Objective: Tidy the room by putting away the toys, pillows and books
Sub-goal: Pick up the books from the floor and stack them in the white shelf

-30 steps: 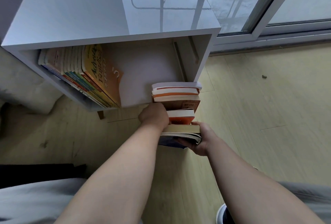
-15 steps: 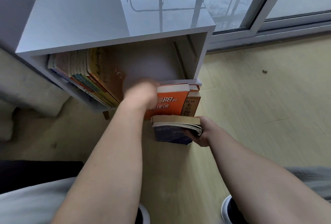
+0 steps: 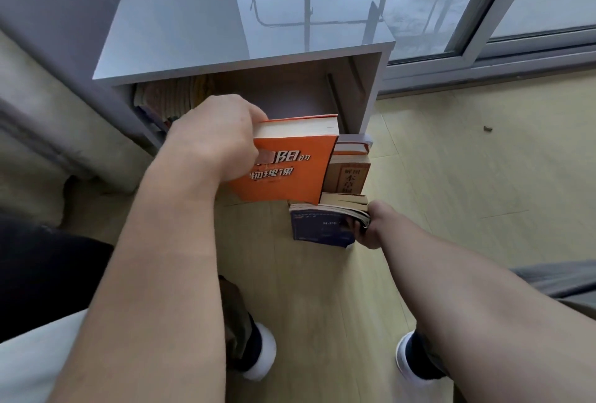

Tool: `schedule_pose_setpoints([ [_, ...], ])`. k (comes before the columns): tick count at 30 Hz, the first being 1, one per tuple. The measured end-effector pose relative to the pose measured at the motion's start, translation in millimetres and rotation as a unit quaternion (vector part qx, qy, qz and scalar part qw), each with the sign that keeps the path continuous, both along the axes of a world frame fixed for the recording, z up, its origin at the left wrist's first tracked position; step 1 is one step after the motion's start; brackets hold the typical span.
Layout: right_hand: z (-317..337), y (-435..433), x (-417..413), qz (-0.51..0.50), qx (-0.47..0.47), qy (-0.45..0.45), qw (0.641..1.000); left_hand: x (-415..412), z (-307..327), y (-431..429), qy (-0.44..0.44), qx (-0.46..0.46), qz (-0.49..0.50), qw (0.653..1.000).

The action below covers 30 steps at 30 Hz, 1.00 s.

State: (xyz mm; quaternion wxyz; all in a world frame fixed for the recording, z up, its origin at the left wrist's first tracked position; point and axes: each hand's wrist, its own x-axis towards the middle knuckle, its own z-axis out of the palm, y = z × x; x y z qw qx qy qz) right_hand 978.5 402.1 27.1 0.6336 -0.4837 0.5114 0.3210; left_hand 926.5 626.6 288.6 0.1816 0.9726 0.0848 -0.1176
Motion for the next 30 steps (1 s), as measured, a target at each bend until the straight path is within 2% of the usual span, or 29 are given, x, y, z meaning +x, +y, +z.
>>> schedule_pose_setpoints([
  [7,4,2,-3,-0.023,0.012,-0.002,1.0,-5,10,-1,0.057,0.016,-0.039,0.997],
  [13,3,3,-5,-0.034,0.006,0.008,0.999,0,-48,-6,0.149,0.017,-0.078,0.986],
  [17,1,2,-5,-0.017,-0.013,0.004,1.0,-4,-97,-13,0.18,0.004,-0.095,0.979],
  [24,-4,7,-6,-0.003,-0.02,0.002,1.0,-17,-181,-25,0.193,-0.014,-0.137,0.971],
  [30,-12,3,1,0.048,-0.048,0.0,0.998,-18,-224,-34,0.137,0.008,-0.147,0.98],
])
